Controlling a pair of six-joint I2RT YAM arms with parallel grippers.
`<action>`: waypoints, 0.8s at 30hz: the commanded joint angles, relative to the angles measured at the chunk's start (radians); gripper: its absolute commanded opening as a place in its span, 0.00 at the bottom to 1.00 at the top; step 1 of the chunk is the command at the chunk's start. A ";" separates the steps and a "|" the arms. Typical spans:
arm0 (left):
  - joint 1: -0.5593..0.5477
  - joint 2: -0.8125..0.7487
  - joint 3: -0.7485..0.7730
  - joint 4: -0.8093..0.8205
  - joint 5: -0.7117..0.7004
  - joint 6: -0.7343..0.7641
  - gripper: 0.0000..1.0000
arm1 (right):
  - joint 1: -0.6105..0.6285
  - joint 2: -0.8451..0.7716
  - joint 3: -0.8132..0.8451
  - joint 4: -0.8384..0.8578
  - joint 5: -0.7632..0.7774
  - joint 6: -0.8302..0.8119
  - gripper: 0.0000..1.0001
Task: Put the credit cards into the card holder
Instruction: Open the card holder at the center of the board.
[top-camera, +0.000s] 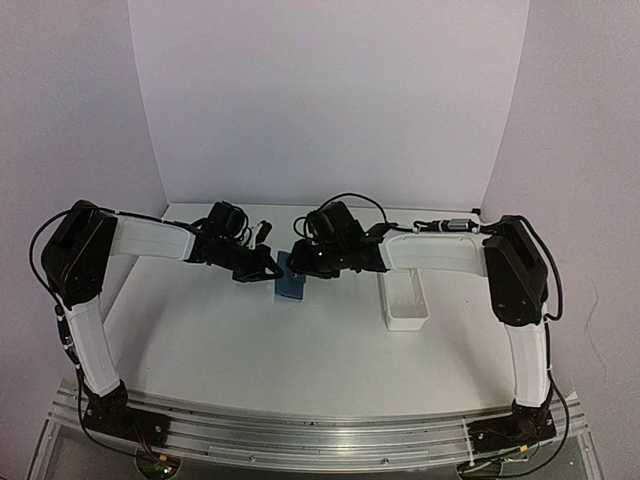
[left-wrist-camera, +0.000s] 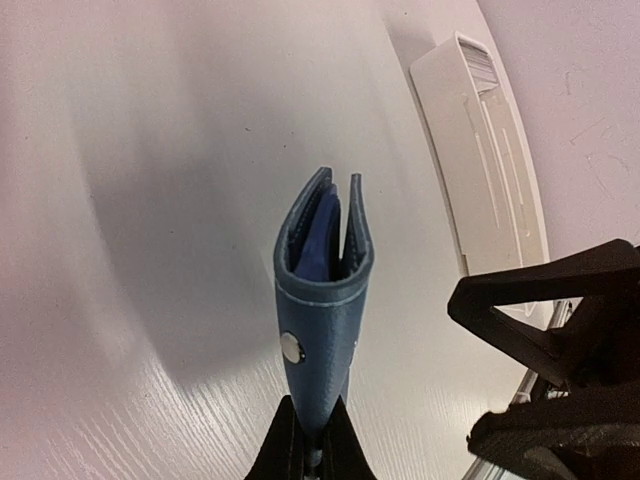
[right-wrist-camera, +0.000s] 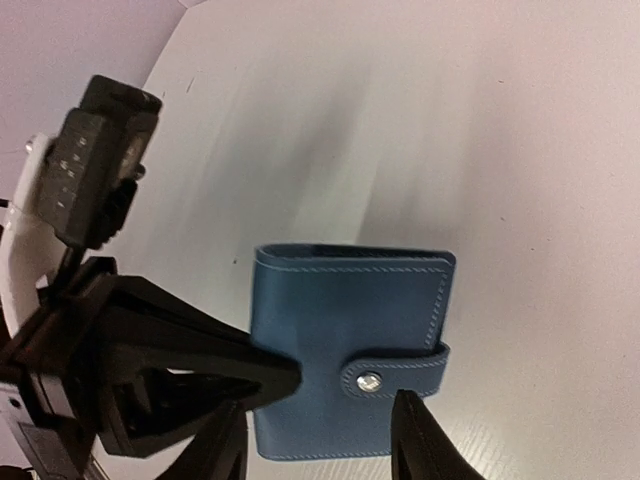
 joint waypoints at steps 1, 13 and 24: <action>-0.012 -0.031 0.035 -0.014 -0.058 0.036 0.00 | 0.002 0.043 0.072 -0.015 -0.008 -0.032 0.43; -0.027 -0.050 0.014 0.021 -0.044 0.042 0.00 | 0.004 0.137 0.108 -0.030 -0.040 -0.034 0.39; -0.044 -0.041 0.003 0.082 0.028 0.016 0.00 | 0.004 0.189 0.121 -0.030 0.003 -0.022 0.25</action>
